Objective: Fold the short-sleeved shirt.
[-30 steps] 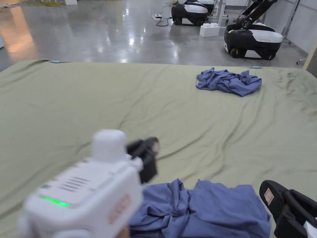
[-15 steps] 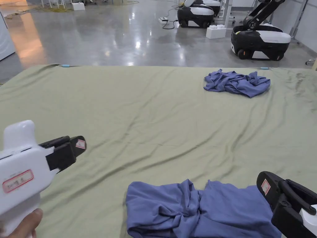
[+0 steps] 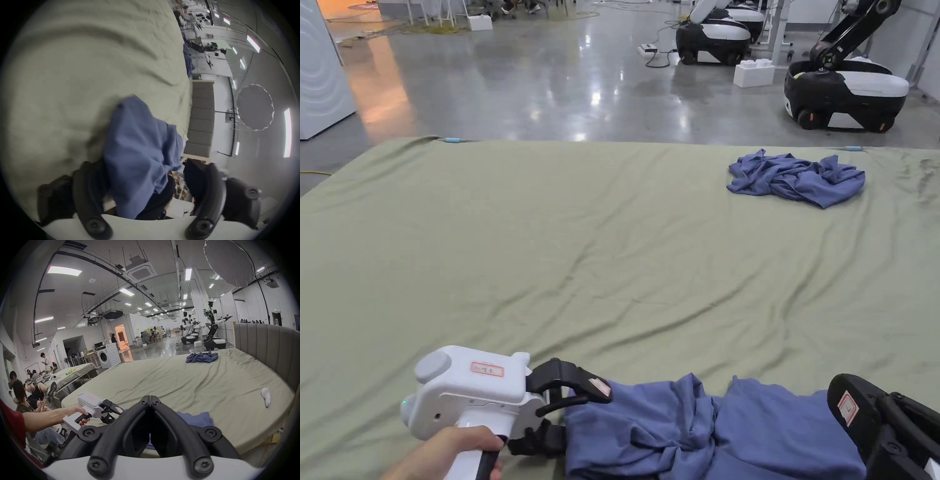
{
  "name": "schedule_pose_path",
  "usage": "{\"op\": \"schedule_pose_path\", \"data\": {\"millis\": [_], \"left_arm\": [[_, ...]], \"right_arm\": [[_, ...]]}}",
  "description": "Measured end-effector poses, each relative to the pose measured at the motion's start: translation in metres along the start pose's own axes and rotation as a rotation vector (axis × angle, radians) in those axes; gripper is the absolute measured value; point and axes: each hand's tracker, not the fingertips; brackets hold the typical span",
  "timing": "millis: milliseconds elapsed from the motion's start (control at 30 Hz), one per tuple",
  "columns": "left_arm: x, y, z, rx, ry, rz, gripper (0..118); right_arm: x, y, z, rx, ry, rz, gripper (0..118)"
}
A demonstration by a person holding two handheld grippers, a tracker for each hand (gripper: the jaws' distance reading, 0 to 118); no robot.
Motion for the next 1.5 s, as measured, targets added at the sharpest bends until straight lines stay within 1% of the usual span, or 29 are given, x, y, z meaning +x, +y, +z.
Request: {"op": "schedule_pose_path", "data": {"millis": [33,67,100,200,267,333,367,400,433,533,600,667,733,767,800,833,867,900,933,1033,1067,1133,1167,1233,1300,1367,1433,1467,1500], "left_arm": [[0.0,0.004,-0.004,-0.029,0.016,-0.001,93],[0.002,0.005,-0.011,-0.035,0.048,-0.026,69],[0.001,0.008,-0.014,-0.023,0.088,-0.042,12],[-0.006,0.016,0.008,0.008,0.071,-0.012,12],[-0.005,0.026,0.039,0.034,0.121,-0.078,12],[-0.005,0.036,0.076,0.077,0.13,-0.059,12],[-0.004,0.042,0.101,0.126,0.162,-0.051,12],[-0.001,0.048,0.126,0.158,0.207,-0.08,12],[0.017,0.038,0.143,0.196,0.28,-0.109,12],[0.031,0.039,0.184,0.242,0.457,-0.128,12],[0.049,0.036,0.187,0.244,0.593,-0.202,12],[0.064,0.031,0.18,0.263,0.654,-0.237,12],[0.083,0.024,0.161,0.309,0.686,-0.25,32],[0.097,0.015,0.148,0.361,0.715,-0.292,35],[0.115,0.006,0.128,0.378,0.768,-0.384,35],[0.127,0.001,0.11,0.365,0.774,-0.484,35],[0.14,-0.01,0.09,0.355,0.727,-0.547,35],[0.15,-0.021,0.07,0.356,0.62,-0.576,35],[0.159,-0.026,0.047,0.283,0.531,-0.568,35],[0.173,-0.036,-0.013,0.159,0.377,-0.585,35],[0.177,-0.042,-0.035,0.15,0.362,-0.598,34],[0.173,-0.041,-0.08,0.065,0.409,-0.642,34],[0.168,-0.041,-0.096,0.062,0.442,-0.656,34],[0.15,-0.041,-0.132,0.007,0.48,-0.635,34],[0.133,-0.041,-0.148,-0.017,0.517,-0.593,34],[0.125,-0.044,-0.143,-0.007,0.485,-0.589,34],[0.134,-0.048,-0.113,0.091,0.399,-0.605,34],[0.138,-0.047,-0.1,0.15,0.397,-0.624,34],[0.149,-0.049,-0.083,0.219,0.435,-0.66,35]], "right_arm": [[0.0,-0.001,-0.002,-0.004,0.001,-0.002,2],[0.001,-0.002,-0.003,-0.006,0.0,-0.004,2],[0.001,-0.002,-0.004,-0.009,-0.001,-0.007,2],[0.0,0.0,-0.003,-0.014,-0.003,-0.004,2],[-0.001,0.001,-0.001,-0.016,-0.005,0.006,2],[0.0,0.002,-0.003,-0.019,-0.008,0.014,2],[0.0,0.002,-0.005,-0.022,-0.008,0.013,2],[0.0,0.002,-0.006,-0.023,-0.006,0.01,2],[0.0,0.001,-0.007,-0.022,-0.002,0.007,2],[-0.003,0.0,-0.013,-0.024,0.006,0.008,2],[-0.006,0.0,-0.016,-0.025,0.015,0.011,2],[-0.008,0.001,-0.018,-0.024,0.019,0.011,2],[-0.008,0.001,-0.02,-0.024,0.028,0.003,2],[-0.008,0.001,-0.019,-0.022,0.028,0.002,2],[-0.009,0.002,-0.019,-0.02,0.027,0.0,2],[-0.008,0.002,-0.018,-0.02,0.027,-0.001,2],[-0.008,0.002,-0.018,-0.021,0.025,-0.003,2],[-0.007,0.002,-0.016,-0.022,0.023,-0.005,2],[-0.006,0.002,-0.015,-0.024,0.02,-0.007,2],[-0.001,0.0,-0.011,-0.027,0.004,-0.013,2],[0.002,-0.001,-0.009,-0.03,0.003,-0.021,2],[0.005,-0.002,-0.007,-0.031,-0.004,-0.035,2],[0.006,-0.003,-0.006,-0.033,-0.011,-0.035,2],[0.009,-0.002,0.0,-0.032,-0.026,-0.03,2],[0.012,-0.001,0.007,-0.025,-0.041,-0.025,2],[0.015,0.0,0.011,-0.021,-0.046,-0.027,2],[0.017,-0.002,0.013,-0.016,-0.051,-0.022,2],[0.018,-0.003,0.011,-0.021,-0.053,-0.026,2],[0.021,-0.005,0.008,-0.033,-0.047,-0.042,2]]}}
